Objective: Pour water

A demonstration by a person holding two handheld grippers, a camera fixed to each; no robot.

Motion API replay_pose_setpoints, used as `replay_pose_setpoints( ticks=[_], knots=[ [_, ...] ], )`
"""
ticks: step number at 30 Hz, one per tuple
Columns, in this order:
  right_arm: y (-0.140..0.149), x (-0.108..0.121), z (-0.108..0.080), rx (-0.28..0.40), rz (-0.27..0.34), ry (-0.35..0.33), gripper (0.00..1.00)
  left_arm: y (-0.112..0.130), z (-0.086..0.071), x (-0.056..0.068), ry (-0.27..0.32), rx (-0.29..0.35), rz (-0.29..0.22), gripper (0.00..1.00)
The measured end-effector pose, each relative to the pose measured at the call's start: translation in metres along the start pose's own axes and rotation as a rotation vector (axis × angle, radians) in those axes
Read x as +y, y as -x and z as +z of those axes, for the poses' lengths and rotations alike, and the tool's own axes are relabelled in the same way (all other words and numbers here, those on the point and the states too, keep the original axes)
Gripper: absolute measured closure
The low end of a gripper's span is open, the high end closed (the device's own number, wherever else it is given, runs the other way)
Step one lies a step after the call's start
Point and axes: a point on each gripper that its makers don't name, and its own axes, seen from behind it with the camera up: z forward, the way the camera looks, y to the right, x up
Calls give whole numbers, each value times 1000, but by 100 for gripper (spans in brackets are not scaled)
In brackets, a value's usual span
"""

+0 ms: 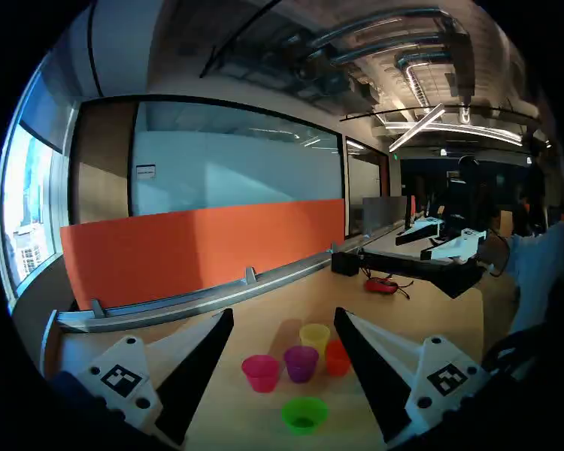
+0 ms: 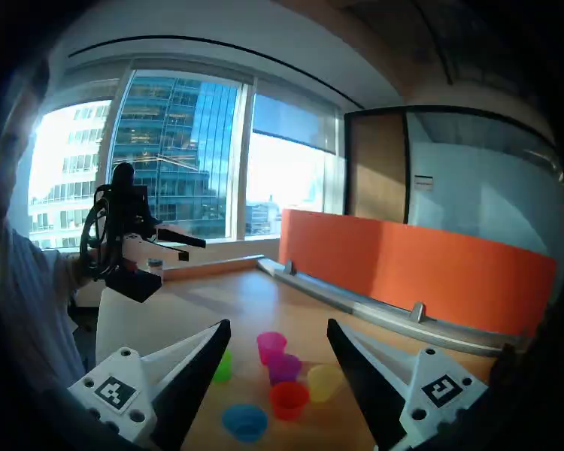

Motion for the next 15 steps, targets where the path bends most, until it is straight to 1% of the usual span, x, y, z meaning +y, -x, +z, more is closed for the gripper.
replay_pose_setpoints(
  ticks=[5,15],
  knots=[
    [17,-5,0,-30,-5,-27,1,14,3,3,13,-25,12,0],
    [53,-14,1,-105,-11,-65,1,47,10,8,30,-99,32,0]
  ],
)
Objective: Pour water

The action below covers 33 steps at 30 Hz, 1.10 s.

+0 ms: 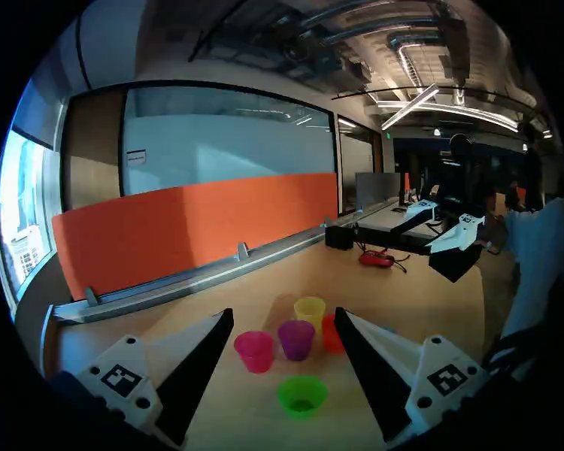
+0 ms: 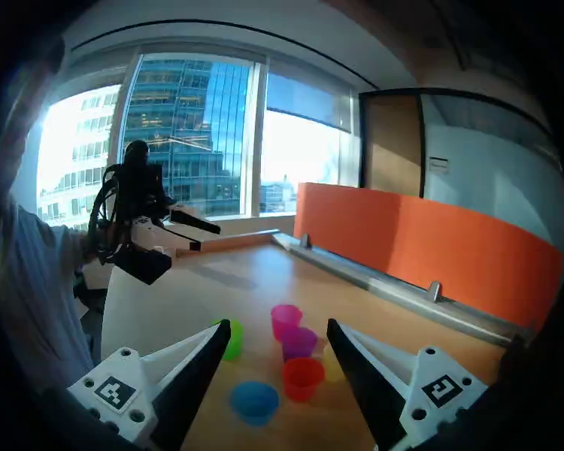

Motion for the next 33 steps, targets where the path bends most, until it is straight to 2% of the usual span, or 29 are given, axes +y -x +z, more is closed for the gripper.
replay_pose_setpoints(
  ticks=[12,23,33],
  knots=[
    [36,-10,8,-81,-16,-43,1,37,9,11,28,-77,17,0],
    [77,-11,18,-164,-36,-58,1,77,19,16,37,-152,9,0],
    [115,-22,25,-237,-46,-93,1,109,24,27,70,-203,-3,0]
  ],
)
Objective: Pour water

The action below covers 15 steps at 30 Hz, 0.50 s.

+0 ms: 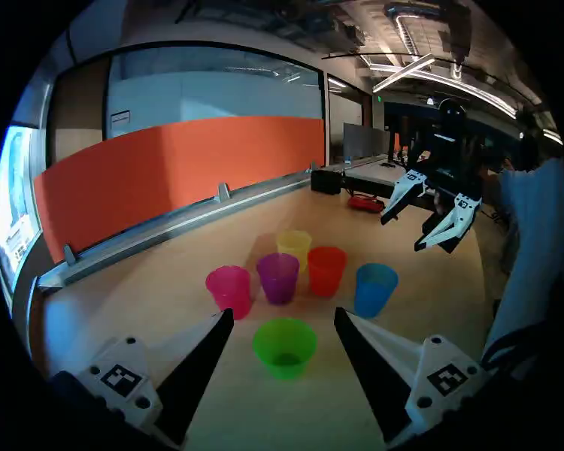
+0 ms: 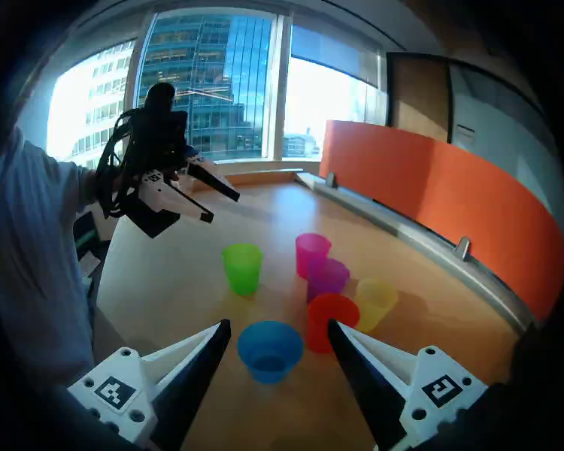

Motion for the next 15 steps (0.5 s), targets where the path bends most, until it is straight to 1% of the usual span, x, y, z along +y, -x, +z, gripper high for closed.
replay_pose_setpoints(
  ticks=[9,15],
  knots=[
    [25,-10,13,-52,4,-29,1,29,5,7,16,-51,4,0],
    [40,-11,20,-82,4,-34,1,47,8,6,13,-84,0,0]
  ],
)
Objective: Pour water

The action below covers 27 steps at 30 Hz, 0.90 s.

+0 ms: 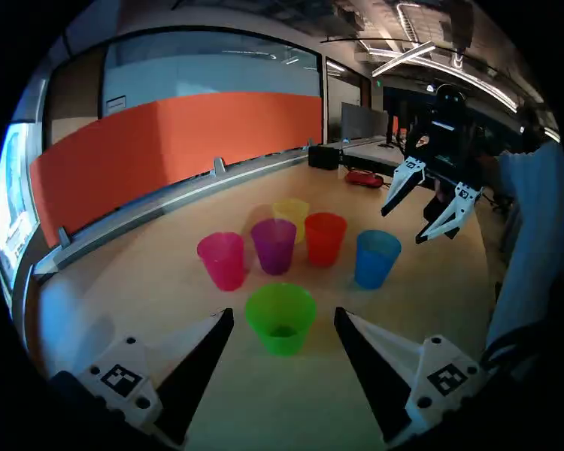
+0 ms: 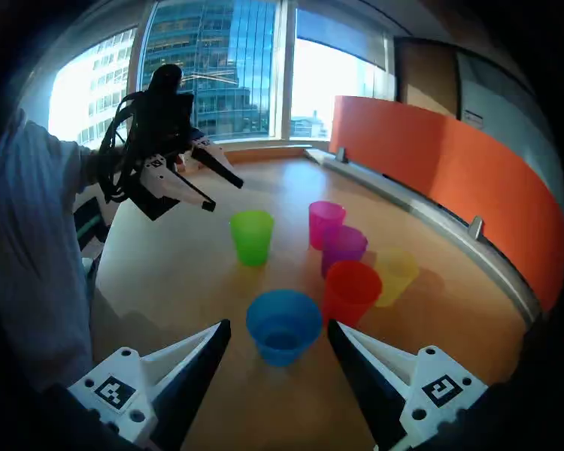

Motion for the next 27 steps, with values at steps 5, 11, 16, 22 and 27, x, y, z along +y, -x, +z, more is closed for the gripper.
replay_pose_setpoints(
  ticks=[5,11,16,22,27],
  knots=[
    [10,0,6,-14,4,-4,1,11,5,0,7,-19,-10,0],
    [20,2,13,-31,1,1,1,22,14,-3,11,-45,-17,0],
    [24,2,21,-40,5,1,1,32,21,-7,12,-68,-18,0],
    [28,5,30,-49,12,-1,1,40,32,-8,20,-92,-15,0],
    [31,7,38,-53,16,-5,1,42,41,-8,28,-99,-11,0]
  ],
)
